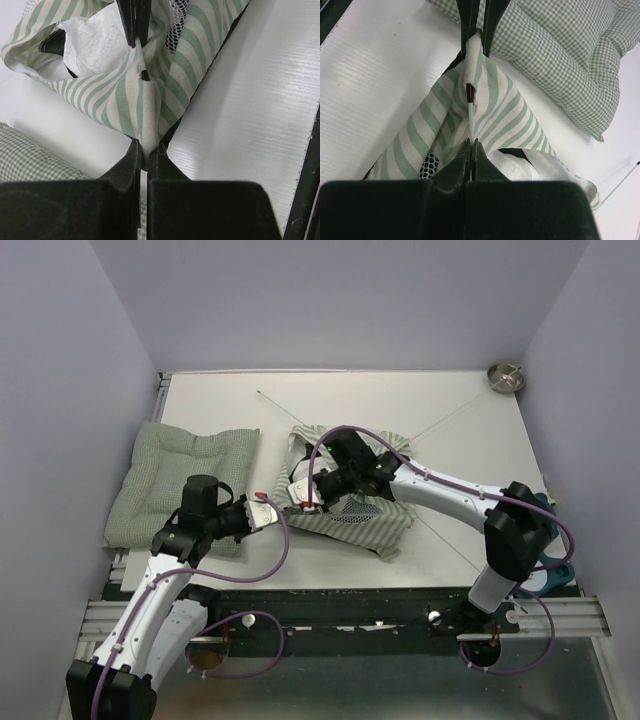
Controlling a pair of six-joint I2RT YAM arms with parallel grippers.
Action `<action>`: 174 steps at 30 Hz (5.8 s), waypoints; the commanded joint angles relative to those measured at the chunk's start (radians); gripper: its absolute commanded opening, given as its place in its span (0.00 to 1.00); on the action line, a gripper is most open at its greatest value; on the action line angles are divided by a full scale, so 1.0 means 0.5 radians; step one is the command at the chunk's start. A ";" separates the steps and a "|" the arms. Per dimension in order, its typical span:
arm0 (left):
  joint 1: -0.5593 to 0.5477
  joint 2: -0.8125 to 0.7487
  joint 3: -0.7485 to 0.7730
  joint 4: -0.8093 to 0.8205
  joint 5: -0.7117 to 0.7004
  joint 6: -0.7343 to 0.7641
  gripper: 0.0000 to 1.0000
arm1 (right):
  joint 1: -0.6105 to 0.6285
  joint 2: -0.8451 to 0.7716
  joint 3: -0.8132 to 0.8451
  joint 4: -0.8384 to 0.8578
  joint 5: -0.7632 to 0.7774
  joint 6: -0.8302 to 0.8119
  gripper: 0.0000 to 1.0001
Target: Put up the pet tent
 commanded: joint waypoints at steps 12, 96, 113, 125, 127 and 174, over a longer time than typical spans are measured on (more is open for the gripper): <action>0.012 -0.010 0.086 0.016 0.012 0.024 0.00 | 0.091 0.101 0.199 -0.051 0.004 0.080 0.01; 0.012 -0.421 0.132 -0.152 0.006 -0.237 0.07 | 0.122 -0.006 0.202 -0.072 0.130 0.184 0.01; 0.012 -0.338 0.245 -0.342 -0.019 -0.185 0.00 | 0.125 -0.071 0.217 -0.082 0.078 0.181 0.10; 0.012 -0.332 0.212 -0.342 -0.031 -0.179 0.00 | 0.033 -0.163 0.018 -0.100 0.243 0.089 0.37; 0.012 -0.332 0.212 -0.333 -0.031 -0.179 0.00 | 0.014 -0.147 -0.019 -0.121 0.256 0.028 0.37; -0.608 1.420 1.123 -0.616 -0.335 -1.286 0.47 | -0.863 -0.015 -0.277 -0.226 0.246 2.049 0.63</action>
